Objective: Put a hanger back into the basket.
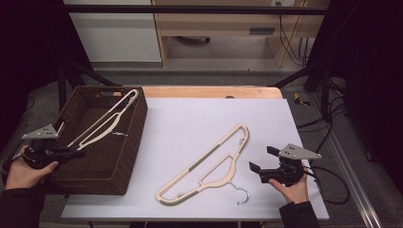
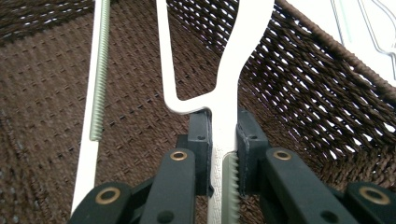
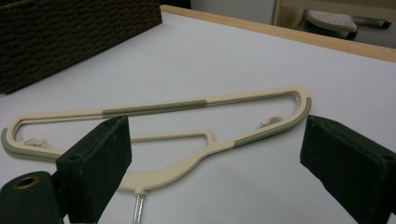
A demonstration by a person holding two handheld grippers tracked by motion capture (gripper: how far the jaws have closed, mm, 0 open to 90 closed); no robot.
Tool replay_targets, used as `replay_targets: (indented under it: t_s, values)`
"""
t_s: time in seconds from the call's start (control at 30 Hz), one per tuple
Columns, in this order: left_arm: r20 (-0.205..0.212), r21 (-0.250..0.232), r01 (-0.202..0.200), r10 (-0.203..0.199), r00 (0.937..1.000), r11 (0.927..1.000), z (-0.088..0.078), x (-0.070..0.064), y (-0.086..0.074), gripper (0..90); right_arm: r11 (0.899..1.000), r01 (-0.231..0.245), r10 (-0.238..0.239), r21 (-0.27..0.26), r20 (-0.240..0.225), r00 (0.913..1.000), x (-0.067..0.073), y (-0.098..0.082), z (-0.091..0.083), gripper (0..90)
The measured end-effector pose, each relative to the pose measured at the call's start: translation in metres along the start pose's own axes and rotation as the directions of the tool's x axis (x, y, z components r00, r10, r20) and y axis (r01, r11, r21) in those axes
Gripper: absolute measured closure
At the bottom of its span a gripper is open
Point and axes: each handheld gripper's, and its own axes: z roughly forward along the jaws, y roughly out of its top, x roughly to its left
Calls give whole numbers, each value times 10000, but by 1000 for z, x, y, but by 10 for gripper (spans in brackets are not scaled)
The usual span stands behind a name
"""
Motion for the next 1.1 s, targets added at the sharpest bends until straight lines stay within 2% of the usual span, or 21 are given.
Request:
replay_targets:
  t_s: [0.1,0.23,0.27,0.3,0.4,0.5,0.53,0.57,0.6,0.67,0.77,0.83,0.87,0.9,1.0,1.1]
  values:
    - [-25,-18,85,-85,10000,10000,0,3,-2,786,10000,13,-13,3,-19,10000,0,0,0,93]
    - [-12,268,57,-57,10000,9996,7,5,-6,779,10000,-7,7,14,-9,10000,0,0,0,93]
    - [-54,364,95,-94,9999,9993,9,6,-7,776,10000,-26,26,42,-6,10000,0,0,0,93]
    - [-151,669,-4,14,9999,9978,11,7,-8,776,10000,-26,26,42,-6,10000,0,0,0,93]
    - [-290,935,188,-161,9995,9954,14,7,-10,763,10000,9,-9,27,-12,10000,0,0,0,93]
    - [-512,1270,77,-12,9987,9919,16,3,-7,761,10000,-4,5,31,-22,10000,0,0,0,93]
    - [-490,1484,53,19,9988,9889,17,2,-6,764,10000,-15,15,45,-24,10000,1,0,0,93]
    - [-454,1399,134,-72,9989,9901,19,0,-6,764,10000,-15,15,45,-24,10000,1,0,0,93]
    - [-286,1617,64,-18,9996,9868,18,0,-6,769,10000,12,-12,23,-23,10000,0,0,0,92]
    - [-199,1618,19,13,9998,9868,17,0,-7,770,10000,36,-36,28,-43,10000,0,0,-1,93]
    - [-3,1356,343,-345,9994,9902,18,3,-10,770,10000,36,-36,28,-38,10000,0,0,-1,92]
    - [-295,1321,516,-481,9984,9899,18,4,-9,765,10000,42,-42,37,-38,10000,0,0,-1,93]
    - [-719,1154,664,-583,9957,9911,19,2,-8,757,10000,20,-20,18,-11,10000,0,0,0,93]
    - [-904,1251,699,-588,9942,9897,19,3,-7,743,10000,24,-24,22,-8,10000,0,0,0,93]
    - [-1212,1525,920,-738,9899,9840,21,3,-7,695,10000,21,-21,21,-20,10000,0,0,0,93]
    - [-1427,1508,973,-757,9869,9838,21,1,-8,664,10000,30,-30,17,-8,10000,0,0,0,93]
